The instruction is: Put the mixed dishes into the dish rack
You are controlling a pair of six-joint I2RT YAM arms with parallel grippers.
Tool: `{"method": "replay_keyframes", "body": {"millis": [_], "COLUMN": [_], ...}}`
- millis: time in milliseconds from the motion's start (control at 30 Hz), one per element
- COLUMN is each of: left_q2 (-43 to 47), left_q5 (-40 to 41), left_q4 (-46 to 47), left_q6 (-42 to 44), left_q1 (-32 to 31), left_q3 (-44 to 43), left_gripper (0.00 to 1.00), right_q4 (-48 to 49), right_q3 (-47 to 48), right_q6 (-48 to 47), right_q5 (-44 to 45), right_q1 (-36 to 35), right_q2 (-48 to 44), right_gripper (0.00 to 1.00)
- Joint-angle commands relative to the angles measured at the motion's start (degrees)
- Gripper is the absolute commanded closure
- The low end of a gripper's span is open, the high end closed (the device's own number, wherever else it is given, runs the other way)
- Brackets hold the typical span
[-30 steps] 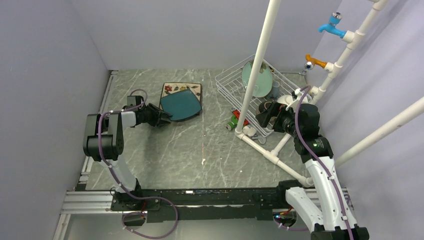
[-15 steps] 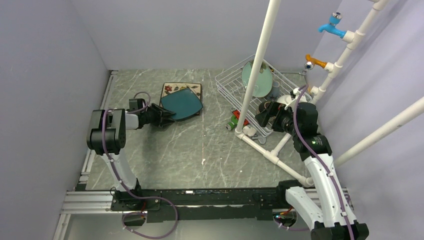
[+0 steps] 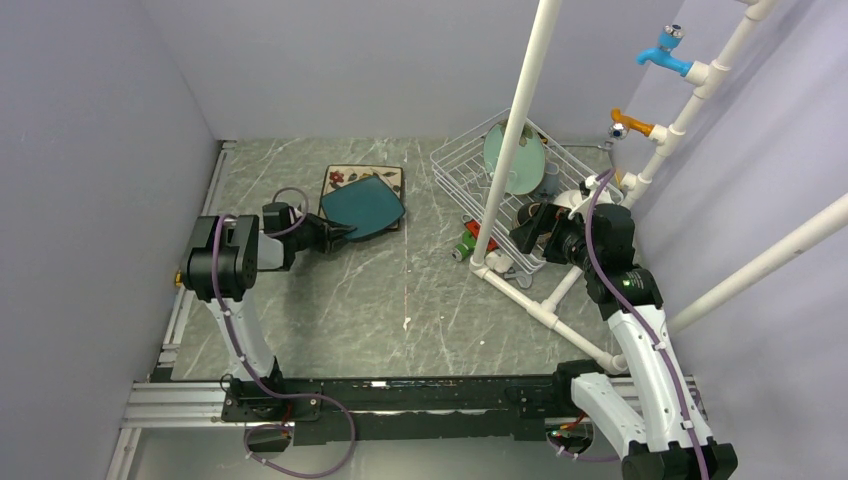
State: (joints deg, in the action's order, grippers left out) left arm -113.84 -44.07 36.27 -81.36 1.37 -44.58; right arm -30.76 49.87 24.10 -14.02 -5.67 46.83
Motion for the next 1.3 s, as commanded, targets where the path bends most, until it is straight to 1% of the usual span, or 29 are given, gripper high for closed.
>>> {"method": "replay_keyframes", "body": {"millis": [0,100,167,300,433,567,633,700,800,867,967,1033,1100,1167,1267], "left_q2": [1.5,3.56,5.23,8.9,11.82,14.41,15.7,17.6,20.55,23.59,28.71,31.81,33.7,34.68,35.48], "left_q5": [0.28,-0.44,-1.1,-2.52,-3.76,-5.29,-5.74,-5.61,-5.03,-5.12,-4.77,-4.1,-3.69,-3.28,-2.79], "left_q4": [1.66,0.32,-1.86,2.03,10.1,20.56,26.89,30.72,37.43,38.74,37.74,36.86,36.74,38.58,41.18], "left_q6": [1.44,3.48,5.24,3.15,-1.26,-3.88,-5.48,-7.16,-9.77,-8.88,-5.83,-4.0,-3.4,-4.63,-5.71], "left_q1": [0.48,1.05,1.17,1.16,1.5,1.88,1.97,1.97,1.95,1.97,1.78,1.08,-0.56,-2.13,-4.33], "left_q3": [-0.15,-1.37,-2.81,-3.68,-5.23,-6.19,-5.51,-4.59,-3.85,-3.81,-2.73,-2.16,-1.89,-1.43,-1.13], "left_gripper": [0.91,0.99,1.0,1.0,1.0,1.0,1.0,1.0,1.0,1.0,1.0,1.0,1.0,1.0,1.0], "right_q4": [1.41,0.53,-0.32,-0.92,2.26,9.89,13.38,16.28,20.24,21.68,25.0,28.52,33.11,38.73,45.8], "right_q3": [0.96,0.91,1.08,1.33,-0.57,-5.18,-6.99,-7.72,-8.09,-7.75,-7.51,-7.72,-8.36,-9.04,-8.14], "right_q6": [0.02,0.02,-0.49,-1.63,1.57,7.71,10.06,11.5,12.05,11.72,12.28,13.01,13.74,13.77,11.52], "right_q5": [-0.24,-0.38,0.01,0.45,-4.02,-10.44,-12.98,-15.6,-16.54,-15.42,-13.24,-10.93,-6.14,-0.62,7.31], "right_q1": [-0.15,-0.13,-0.11,-0.13,-0.11,-0.08,-0.13,-0.15,-1.05,-2.56,-6.75,-11.33,-16.78,-22.9,-33.08], "right_q2": [-0.03,-0.54,-1.14,-1.75,-1.85,-2.1,-2.03,-2.24,-3.01,-3.19,-2.85,-2.69,-2.51,-1.89,1.28], "right_gripper": [0.0,0.0,0.0,0.0,0.0,0.0,0.0,0.0,0.0,0.0,0.0,0.0,0.0,0.0,0.01]}}
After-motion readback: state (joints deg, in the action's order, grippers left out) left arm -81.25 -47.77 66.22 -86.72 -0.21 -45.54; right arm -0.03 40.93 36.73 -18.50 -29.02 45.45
